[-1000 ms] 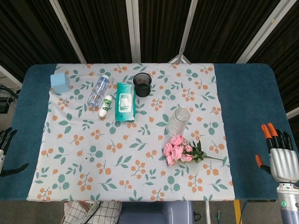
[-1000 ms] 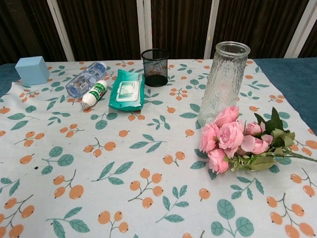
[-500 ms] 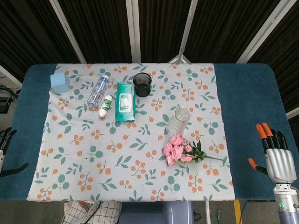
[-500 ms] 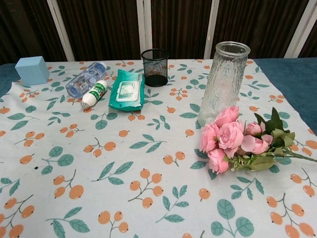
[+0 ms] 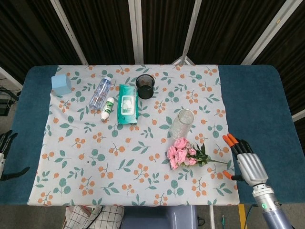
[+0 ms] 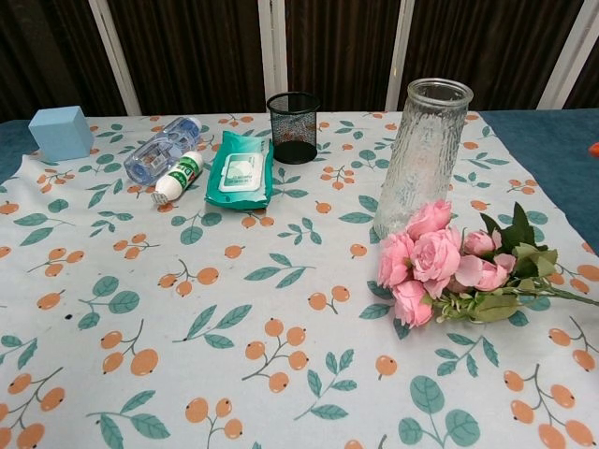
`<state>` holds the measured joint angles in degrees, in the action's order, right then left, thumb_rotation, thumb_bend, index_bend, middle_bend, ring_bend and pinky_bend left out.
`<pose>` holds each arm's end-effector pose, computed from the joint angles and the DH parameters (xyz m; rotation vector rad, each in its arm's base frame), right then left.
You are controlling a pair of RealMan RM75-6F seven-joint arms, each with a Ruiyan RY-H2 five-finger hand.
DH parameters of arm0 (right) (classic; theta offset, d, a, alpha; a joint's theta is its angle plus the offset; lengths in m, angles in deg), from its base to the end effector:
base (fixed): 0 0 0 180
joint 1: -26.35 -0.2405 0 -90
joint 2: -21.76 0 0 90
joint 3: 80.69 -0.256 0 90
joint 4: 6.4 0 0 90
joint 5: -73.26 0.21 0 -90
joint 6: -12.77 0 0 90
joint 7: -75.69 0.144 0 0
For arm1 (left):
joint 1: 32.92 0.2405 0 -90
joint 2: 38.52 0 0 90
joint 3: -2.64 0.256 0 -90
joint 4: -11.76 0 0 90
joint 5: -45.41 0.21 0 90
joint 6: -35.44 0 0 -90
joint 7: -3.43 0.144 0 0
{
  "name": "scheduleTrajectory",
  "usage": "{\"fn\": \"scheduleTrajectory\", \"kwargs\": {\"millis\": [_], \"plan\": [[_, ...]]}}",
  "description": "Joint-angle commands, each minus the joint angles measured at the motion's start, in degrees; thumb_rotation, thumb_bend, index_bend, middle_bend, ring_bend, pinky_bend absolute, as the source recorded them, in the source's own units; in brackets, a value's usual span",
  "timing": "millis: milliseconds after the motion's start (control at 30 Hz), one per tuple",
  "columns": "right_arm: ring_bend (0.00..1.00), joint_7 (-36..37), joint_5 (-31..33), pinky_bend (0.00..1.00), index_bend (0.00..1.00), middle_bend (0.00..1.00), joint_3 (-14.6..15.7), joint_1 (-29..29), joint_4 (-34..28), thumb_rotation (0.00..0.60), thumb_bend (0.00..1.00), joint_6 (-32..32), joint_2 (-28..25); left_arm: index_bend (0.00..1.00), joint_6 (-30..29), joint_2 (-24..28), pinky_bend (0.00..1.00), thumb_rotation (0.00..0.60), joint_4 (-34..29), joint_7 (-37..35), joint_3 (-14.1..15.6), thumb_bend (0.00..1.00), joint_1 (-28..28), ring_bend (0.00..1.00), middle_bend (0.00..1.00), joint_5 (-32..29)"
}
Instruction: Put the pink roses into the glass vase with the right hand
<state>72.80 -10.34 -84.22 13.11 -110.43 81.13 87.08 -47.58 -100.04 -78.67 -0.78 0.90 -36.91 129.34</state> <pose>-0.2505 -0.2117 0.0995 1.6055 -1.1650 0.9534 -0.3320 0.1725 0.1728 -1.3645 -0.9607 -0.8413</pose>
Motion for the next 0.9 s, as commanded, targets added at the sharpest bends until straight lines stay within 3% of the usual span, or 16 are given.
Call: {"fn": "scheduleTrajectory", "kwargs": {"millis": [33, 367, 600, 800, 900], "plan": [[0.0, -1.4, 2.2, 0.0, 0.0, 0.02, -0.8, -2.7, -0.7, 0.6, 0.23, -3.1, 3.1, 0.0, 0.1, 0.0, 0.0, 0.6, 0.0, -0.1, 0.0, 0.0, 0.0, 0.0, 0.0, 0.0], [0.03, -7.8, 8.6, 0.0, 0.0, 0.07, -2.1, -7.5, 2.1, 0.6, 0.23, -8.9, 12.1, 0.0, 0.8, 0.5, 0.0, 0.6, 0.2, -1.7, 0.1, 0.0, -0.1, 0.0, 0.0, -0.2], [0.11, -10.0, 11.5, 0.02, 0.09, 0.17, -3.3, -9.7, 6.3, 0.6, 0.23, -9.9, 17.1, 0.0, 1.2, 0.8, 0.0, 0.6, 0.4, -2.9, 0.3, 0.0, -0.3, 0.0, 0.0, 0.0], [0.14, -10.2, 12.4, 0.03, 0.11, 0.19, -3.9, -11.2, 9.8, 0.6, 0.23, -10.5, 20.6, 0.0, 1.5, 1.0, 0.0, 0.6, 0.5, -3.3, 0.4, 0.0, -0.4, 0.0, 0.0, 0.2], [0.2, -10.6, 12.5, 0.07, 0.18, 0.25, -3.9, -11.9, 11.7, 0.6, 0.23, -10.6, 22.2, 0.0, 1.7, 1.0, 0.0, 0.6, 0.4, -3.5, 0.4, 0.0, -0.5, 0.0, 0.0, 0.1]]}}
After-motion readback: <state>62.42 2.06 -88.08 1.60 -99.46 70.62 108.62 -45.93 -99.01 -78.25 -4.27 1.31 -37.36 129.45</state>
